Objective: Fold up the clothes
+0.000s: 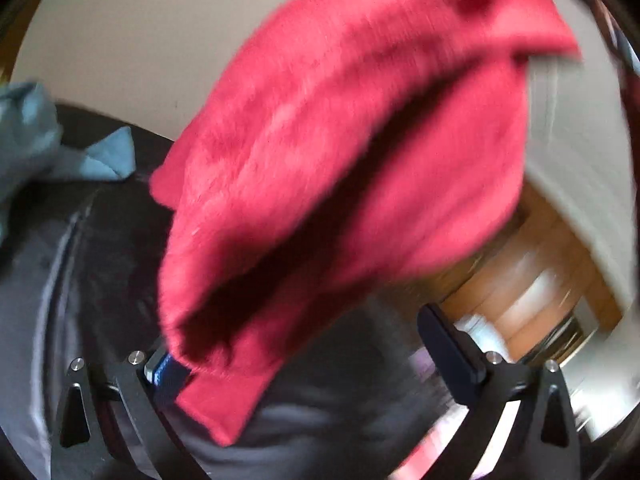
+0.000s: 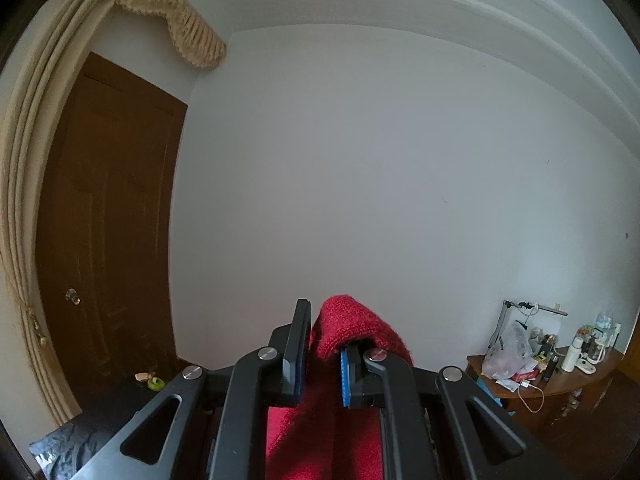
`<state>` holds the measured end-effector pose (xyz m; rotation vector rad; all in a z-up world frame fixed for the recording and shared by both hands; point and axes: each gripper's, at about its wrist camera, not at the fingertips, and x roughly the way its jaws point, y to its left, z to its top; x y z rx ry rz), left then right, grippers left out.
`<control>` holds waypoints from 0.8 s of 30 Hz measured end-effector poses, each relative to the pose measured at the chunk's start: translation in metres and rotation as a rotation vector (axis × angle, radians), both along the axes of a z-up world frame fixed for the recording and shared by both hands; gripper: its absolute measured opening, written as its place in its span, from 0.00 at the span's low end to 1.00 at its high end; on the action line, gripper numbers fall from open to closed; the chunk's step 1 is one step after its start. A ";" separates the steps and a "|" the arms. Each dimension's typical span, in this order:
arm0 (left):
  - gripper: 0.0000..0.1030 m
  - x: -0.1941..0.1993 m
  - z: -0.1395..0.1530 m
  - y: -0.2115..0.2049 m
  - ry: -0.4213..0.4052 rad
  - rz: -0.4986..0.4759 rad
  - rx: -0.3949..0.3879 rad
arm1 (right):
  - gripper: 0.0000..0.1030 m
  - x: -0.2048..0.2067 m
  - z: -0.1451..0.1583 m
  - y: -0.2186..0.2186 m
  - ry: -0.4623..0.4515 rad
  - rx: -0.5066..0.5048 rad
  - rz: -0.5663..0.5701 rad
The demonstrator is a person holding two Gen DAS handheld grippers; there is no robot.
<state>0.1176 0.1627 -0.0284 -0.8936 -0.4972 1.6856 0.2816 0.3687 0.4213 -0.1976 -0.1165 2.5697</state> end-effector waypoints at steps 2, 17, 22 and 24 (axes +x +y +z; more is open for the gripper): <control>0.99 -0.011 0.003 -0.007 -0.077 0.030 0.073 | 0.13 0.010 0.001 0.001 0.012 -0.001 0.002; 0.32 -0.051 0.020 0.006 -0.225 0.260 -0.103 | 0.13 0.119 0.008 -0.015 0.204 0.172 -0.001; 0.19 -0.062 0.116 -0.064 0.017 0.537 -0.070 | 0.12 0.166 -0.003 0.022 0.210 0.176 -0.119; 0.19 -0.061 0.167 -0.105 0.113 0.661 -0.016 | 0.12 0.185 -0.012 0.041 0.206 0.151 -0.169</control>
